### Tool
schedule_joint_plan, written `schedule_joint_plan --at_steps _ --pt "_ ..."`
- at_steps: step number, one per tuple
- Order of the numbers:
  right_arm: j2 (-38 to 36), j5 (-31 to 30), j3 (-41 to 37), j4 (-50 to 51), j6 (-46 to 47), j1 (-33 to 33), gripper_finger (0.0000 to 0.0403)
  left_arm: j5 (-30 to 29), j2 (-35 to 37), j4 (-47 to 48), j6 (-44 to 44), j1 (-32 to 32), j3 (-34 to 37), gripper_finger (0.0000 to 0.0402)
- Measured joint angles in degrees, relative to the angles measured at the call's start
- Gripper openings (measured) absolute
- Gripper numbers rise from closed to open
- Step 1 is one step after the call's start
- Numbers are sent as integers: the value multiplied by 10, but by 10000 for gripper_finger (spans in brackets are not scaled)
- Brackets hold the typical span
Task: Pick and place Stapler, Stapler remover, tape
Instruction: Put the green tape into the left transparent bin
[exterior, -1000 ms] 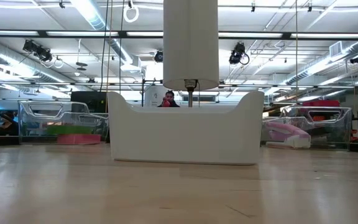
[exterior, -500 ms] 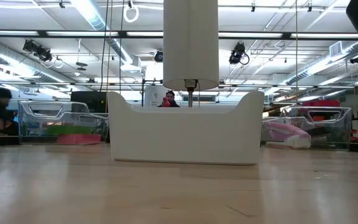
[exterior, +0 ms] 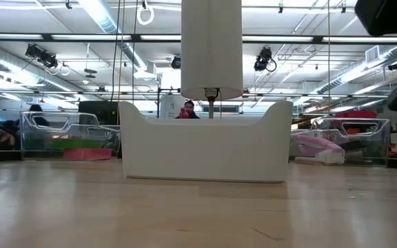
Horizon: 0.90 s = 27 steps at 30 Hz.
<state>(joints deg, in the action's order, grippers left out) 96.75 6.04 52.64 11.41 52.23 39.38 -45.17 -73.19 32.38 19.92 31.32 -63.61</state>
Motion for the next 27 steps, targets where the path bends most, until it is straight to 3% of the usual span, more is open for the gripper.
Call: schedule_joint_plan --at_steps 8,17,27 --pt "0 -21 0 55 -9 -5 225 0 0 0 0 0 0 53" --pt "3 -64 0 53 -4 6 226 0 0 0 4 0 0 53" --pt "39 -70 1 39 17 18 226 0 -1 5 4 0 0 53"
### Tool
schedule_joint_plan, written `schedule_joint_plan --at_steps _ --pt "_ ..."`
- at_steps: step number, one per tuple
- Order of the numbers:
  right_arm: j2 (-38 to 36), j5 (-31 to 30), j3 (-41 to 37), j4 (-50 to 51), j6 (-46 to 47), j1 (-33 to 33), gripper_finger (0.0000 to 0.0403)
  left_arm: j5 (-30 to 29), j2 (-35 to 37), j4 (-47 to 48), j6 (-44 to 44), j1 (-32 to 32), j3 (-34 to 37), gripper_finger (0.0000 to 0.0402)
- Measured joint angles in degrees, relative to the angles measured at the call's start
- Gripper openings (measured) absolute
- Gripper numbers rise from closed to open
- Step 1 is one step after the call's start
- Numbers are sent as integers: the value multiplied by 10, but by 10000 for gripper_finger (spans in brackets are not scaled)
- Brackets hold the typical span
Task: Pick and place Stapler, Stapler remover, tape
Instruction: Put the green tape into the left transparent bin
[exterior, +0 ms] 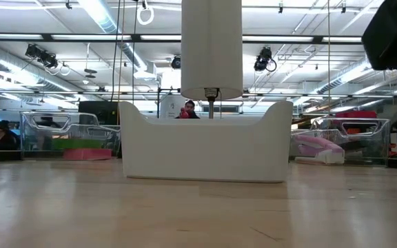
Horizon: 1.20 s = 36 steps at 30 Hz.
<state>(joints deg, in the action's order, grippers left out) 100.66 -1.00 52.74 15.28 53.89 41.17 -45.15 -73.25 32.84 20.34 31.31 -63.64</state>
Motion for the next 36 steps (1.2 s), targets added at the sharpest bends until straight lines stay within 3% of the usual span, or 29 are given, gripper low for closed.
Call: schedule_joint_plan --at_steps 8,11,15,23,36 --pt "21 -19 3 11 11 0 207 0 0 0 0 0 0 53" --pt "21 -19 2 16 11 -3 156 0 0 0 0 0 0 53" --pt "21 -10 2 21 5 -5 56 0 0 0 0 0 0 53" --pt "-3 -4 0 29 -21 -20 55 0 0 0 0 0 0 53" --pt "-210 -150 -1 71 -157 -86 55 0 0 -10 0 0 0 53"
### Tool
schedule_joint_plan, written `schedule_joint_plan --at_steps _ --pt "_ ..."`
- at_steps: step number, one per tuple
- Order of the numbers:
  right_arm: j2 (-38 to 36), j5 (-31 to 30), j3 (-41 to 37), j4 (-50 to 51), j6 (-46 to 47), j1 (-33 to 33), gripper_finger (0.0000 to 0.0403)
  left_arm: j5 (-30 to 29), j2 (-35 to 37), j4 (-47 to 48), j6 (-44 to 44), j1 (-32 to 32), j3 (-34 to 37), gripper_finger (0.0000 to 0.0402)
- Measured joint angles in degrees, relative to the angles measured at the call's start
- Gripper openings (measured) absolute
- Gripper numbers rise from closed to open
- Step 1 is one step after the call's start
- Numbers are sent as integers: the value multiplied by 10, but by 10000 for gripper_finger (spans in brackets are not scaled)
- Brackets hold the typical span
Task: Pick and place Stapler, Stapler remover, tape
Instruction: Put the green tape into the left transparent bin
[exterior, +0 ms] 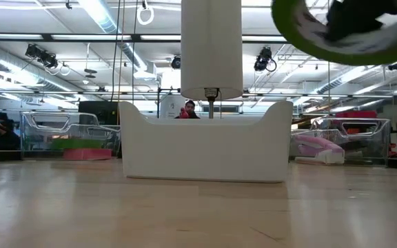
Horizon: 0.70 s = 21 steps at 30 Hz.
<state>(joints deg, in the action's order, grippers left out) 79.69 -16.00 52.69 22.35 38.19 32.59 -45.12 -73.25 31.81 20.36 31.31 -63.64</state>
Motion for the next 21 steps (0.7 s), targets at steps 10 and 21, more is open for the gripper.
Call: schedule_joint_plan --at_steps 10,21 --pt "-96 -112 0 -136 -164 -50 55 -2 0 -65 -1 0 0 53" --pt "-95 -207 0 -333 -340 -107 55 8 0 -286 -61 -16 0 53"
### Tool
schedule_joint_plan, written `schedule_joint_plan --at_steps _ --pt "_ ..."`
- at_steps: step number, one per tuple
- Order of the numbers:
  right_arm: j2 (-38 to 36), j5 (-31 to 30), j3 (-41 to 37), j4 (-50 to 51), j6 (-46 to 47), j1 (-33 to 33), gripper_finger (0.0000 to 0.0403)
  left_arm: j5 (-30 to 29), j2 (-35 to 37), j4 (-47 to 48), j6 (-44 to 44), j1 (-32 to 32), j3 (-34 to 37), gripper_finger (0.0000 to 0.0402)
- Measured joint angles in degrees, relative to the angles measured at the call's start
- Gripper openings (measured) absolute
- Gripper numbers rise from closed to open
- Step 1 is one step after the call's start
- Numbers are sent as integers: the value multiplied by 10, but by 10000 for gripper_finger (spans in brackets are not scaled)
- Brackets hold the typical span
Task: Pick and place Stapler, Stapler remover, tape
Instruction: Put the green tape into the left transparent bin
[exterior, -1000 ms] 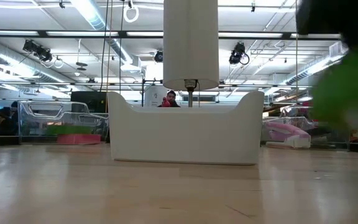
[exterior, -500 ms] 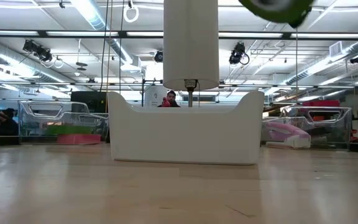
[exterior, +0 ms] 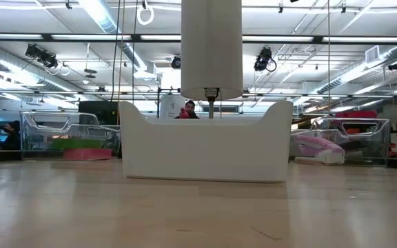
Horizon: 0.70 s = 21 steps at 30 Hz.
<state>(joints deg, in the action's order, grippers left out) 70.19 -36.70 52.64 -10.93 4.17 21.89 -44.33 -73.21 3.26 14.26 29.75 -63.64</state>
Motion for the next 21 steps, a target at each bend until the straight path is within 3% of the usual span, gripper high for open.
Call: schedule_joint_plan --at_steps 4,16,21 --pt "0 -38 0 -40 -28 -17 55 48 0 -28 -9 -14 0 53" --pt "13 -50 1 -77 -45 -27 55 148 0 -57 -24 -58 0 54" --pt "29 -64 1 -91 -57 -31 55 173 -16 -97 -34 -65 0 88"
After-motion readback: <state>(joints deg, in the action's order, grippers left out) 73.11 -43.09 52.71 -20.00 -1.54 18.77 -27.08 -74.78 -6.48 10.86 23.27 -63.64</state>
